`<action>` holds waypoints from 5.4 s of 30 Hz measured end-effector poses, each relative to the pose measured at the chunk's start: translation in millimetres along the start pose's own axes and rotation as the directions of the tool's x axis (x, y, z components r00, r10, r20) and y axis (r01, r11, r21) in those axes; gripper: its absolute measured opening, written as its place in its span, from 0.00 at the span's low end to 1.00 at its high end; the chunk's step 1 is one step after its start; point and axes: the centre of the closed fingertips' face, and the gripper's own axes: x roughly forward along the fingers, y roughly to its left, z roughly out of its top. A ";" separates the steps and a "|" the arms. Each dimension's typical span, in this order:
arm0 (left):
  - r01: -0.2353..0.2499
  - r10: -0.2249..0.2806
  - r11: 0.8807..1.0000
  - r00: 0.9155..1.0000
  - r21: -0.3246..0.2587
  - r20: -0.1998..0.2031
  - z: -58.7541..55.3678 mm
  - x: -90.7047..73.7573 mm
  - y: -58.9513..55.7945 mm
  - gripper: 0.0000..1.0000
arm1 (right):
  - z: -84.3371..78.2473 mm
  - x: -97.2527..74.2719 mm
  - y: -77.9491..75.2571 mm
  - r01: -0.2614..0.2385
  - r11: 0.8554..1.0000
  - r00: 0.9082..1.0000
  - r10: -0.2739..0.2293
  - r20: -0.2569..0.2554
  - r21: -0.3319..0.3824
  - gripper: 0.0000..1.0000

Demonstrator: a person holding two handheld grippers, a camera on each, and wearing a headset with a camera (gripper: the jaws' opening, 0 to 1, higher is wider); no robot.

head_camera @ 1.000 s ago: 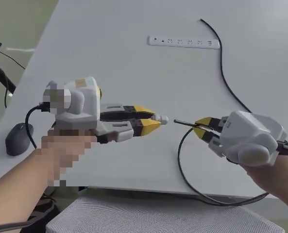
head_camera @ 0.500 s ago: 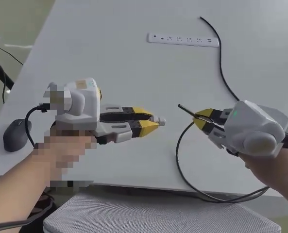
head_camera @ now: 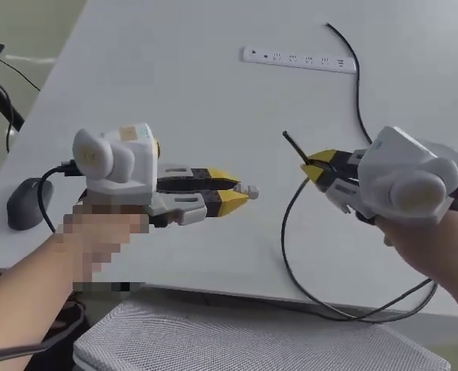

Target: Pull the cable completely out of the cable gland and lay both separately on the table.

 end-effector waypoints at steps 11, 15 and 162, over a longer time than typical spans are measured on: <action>-0.005 0.005 1.000 0.999 -0.003 -0.036 -26.5 -14.5 9.5 0.15 | 40.0 24.3 -3.4 -0.024 0.996 0.999 0.021 0.037 0.087 0.00; -0.011 0.011 1.000 1.000 0.010 -0.028 -32.6 -19.4 15.7 0.15 | 47.7 34.7 -0.7 -0.040 0.994 0.999 0.038 0.027 0.097 0.00; -0.213 0.204 0.976 0.961 -0.031 -0.189 -144.5 -70.1 118.4 0.33 | 51.4 191.2 100.0 -0.332 0.943 0.941 0.329 -0.082 -0.026 0.20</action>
